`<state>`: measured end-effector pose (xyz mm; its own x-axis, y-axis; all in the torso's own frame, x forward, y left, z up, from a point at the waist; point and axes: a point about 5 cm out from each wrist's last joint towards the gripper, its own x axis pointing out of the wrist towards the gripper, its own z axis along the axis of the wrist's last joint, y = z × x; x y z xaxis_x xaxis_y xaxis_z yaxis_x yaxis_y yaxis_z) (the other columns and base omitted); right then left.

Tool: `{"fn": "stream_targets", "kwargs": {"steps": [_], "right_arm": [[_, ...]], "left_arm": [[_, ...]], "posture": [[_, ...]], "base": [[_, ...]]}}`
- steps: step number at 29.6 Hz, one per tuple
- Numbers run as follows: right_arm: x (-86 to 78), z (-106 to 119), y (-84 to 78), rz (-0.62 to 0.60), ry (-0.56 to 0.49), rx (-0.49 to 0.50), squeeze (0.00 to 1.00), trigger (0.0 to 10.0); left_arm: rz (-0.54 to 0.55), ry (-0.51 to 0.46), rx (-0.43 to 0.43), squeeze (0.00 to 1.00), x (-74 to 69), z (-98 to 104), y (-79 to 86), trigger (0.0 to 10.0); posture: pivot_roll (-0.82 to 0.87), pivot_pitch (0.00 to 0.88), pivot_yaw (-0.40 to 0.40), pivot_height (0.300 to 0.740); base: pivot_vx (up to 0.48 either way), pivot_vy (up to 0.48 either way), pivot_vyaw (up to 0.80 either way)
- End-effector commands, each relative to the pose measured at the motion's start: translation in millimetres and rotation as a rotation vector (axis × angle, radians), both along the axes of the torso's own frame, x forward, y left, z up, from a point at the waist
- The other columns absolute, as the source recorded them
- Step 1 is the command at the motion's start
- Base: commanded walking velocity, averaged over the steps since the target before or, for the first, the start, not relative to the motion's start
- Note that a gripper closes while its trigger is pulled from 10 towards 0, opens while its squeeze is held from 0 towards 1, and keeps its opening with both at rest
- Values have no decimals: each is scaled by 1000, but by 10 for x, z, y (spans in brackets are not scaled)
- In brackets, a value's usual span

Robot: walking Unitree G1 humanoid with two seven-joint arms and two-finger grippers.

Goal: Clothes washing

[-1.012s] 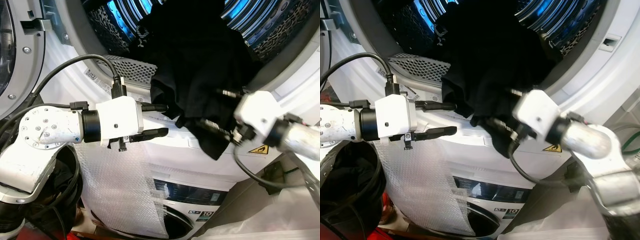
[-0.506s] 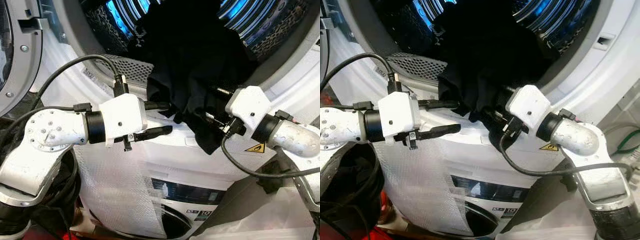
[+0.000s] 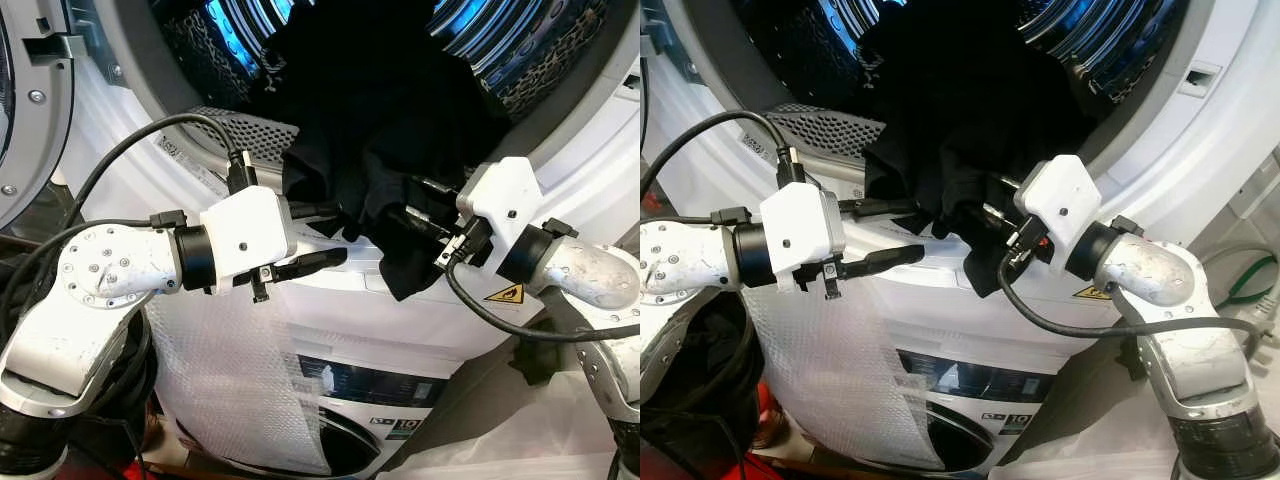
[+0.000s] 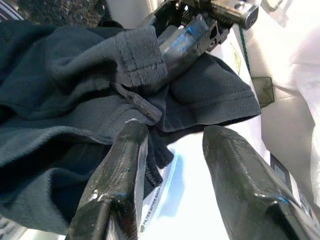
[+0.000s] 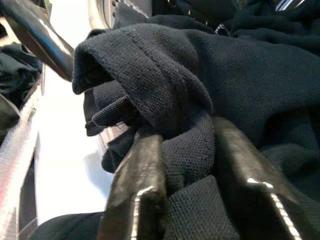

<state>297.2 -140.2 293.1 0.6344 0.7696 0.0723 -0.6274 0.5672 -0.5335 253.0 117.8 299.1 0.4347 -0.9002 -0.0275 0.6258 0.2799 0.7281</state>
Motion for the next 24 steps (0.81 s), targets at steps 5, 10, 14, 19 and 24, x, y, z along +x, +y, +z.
{"fn": "stream_targets", "kwargs": {"steps": [5, 10, 14, 19, 24], "right_arm": [[-38, 195, -24, 16, -41, 61, 0, 0], [-69, 187, 13, 43, -26, 66, 0, 0], [-83, 212, 109, 78, -6, 113, 0, 0], [133, 528, 447, -13, -24, 365, 0, 10000], [403, 907, 605, -170, -46, 587, 0, 10000]], "left_arm": [[-16, -18, -14, 0, -55, 14, -38, 10000], [-11, -18, -20, 0, -49, 4, -41, 10000], [-7, -22, -30, 0, -42, 0, -46, 10000], [2, -60, -51, 0, -1, -1, -119, 10000], [-7, -69, -59, 0, 53, 12, -168, 10000]], "posture": [[231, 158, -155, 740], [227, 163, -156, 740], [224, 164, -155, 740], [225, 158, -147, 740], [226, 151, -135, 740]], "base": [[0, 0, 0], [0, 0, 0], [0, 0, 0], [0, 0, 0], [0, 0, 0]]}}
